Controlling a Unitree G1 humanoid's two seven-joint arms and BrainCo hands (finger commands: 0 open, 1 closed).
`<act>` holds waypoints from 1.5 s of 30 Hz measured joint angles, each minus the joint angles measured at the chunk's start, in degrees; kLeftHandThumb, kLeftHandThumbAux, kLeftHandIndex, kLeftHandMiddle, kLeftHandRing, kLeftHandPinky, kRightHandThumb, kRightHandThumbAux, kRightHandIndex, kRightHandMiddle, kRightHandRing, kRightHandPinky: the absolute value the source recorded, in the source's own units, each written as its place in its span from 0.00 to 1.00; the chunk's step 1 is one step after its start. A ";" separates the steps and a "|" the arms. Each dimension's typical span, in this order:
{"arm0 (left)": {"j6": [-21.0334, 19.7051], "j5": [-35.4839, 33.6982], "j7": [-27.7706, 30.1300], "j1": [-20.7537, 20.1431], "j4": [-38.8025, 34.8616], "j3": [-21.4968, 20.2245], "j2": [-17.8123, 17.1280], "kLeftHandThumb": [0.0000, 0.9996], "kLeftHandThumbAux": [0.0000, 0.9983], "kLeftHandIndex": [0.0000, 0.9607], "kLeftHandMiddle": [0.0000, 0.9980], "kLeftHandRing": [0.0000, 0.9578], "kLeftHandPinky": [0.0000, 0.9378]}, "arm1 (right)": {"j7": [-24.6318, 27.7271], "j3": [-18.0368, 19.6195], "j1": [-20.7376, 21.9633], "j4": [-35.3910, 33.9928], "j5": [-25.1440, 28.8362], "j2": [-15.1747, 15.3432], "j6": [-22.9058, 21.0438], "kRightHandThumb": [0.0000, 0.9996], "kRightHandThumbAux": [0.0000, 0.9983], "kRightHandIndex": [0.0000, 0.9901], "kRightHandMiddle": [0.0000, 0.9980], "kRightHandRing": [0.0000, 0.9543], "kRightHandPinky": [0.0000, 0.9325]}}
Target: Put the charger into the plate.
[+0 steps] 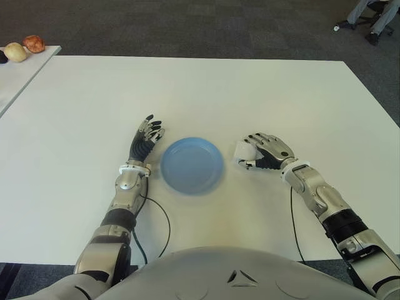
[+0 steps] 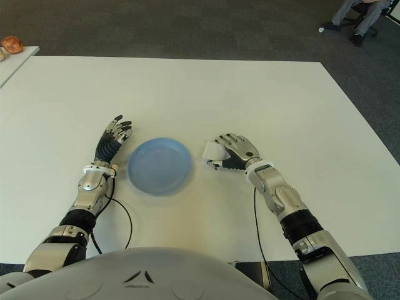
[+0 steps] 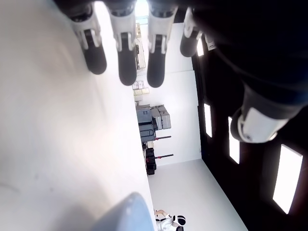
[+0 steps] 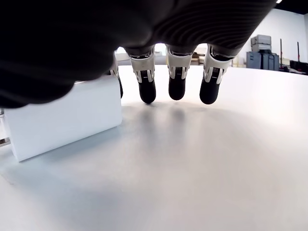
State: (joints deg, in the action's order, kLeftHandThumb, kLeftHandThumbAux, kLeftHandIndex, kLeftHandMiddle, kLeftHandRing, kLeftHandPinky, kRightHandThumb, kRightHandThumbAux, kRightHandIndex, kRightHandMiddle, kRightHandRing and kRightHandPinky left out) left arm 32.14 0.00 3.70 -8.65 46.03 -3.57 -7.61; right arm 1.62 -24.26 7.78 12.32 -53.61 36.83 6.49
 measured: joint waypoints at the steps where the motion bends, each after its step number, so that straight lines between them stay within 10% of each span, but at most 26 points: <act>1: -0.23 0.02 0.00 0.17 -0.31 0.04 0.04 0.00 0.54 0.09 0.22 0.22 0.21 | 0.07 -0.23 0.00 -0.40 -0.55 0.01 -0.11 0.33 0.09 0.00 0.00 0.00 0.00; 45: -1.38 0.06 0.05 0.75 -2.20 0.24 1.80 0.00 0.55 0.08 0.19 0.19 0.18 | 8.86 -0.08 2.49 -8.50 -3.46 4.95 1.08 0.32 0.12 0.00 0.00 0.00 0.00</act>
State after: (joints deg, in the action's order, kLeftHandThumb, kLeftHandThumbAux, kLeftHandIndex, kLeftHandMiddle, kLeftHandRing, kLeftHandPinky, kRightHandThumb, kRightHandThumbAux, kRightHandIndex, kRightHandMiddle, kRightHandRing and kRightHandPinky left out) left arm 30.76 0.06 3.75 -7.90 43.83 -3.32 -5.81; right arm 10.48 -24.34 10.27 3.82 -57.07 41.78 7.57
